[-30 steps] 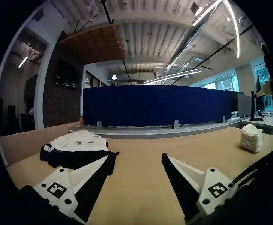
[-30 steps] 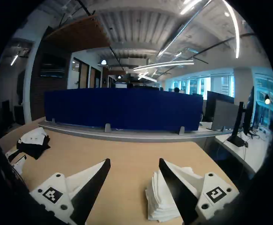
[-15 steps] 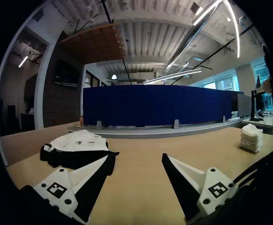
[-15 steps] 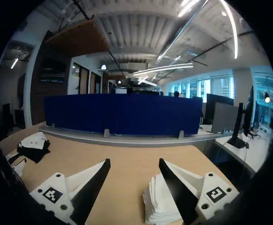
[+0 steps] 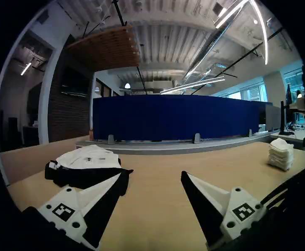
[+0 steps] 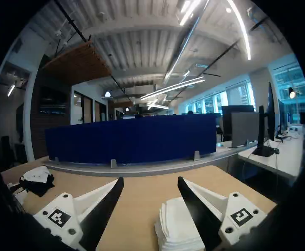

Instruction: Fold towel

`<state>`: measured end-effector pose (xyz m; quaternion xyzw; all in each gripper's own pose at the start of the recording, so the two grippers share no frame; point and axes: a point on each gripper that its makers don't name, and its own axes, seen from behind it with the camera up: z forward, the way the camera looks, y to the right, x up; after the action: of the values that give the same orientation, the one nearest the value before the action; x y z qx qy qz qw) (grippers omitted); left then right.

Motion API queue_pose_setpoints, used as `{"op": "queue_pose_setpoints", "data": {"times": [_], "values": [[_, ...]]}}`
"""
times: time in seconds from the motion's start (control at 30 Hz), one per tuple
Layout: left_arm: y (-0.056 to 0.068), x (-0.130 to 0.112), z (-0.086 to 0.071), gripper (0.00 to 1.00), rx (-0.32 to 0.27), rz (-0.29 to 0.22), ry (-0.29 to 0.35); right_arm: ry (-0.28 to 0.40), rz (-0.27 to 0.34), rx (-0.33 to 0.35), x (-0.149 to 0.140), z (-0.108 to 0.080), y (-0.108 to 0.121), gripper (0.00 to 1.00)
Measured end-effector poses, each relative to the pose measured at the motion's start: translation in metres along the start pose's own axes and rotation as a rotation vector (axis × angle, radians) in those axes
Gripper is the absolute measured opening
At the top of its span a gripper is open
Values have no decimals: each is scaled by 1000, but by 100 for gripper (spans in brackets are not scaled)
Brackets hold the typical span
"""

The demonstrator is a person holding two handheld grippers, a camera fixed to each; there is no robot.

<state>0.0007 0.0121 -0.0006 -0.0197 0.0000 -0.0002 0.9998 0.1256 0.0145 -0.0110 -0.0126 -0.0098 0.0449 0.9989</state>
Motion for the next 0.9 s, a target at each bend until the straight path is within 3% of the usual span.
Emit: {"op": "queue_pose_setpoints", "data": {"times": [0.4,0.9], "values": [[0,0,1,98,0,0,0,11,38,-17,-57,3,15,100],[0,0,1,98,0,0,0,23,14,15,-98,11,5,100]]}}
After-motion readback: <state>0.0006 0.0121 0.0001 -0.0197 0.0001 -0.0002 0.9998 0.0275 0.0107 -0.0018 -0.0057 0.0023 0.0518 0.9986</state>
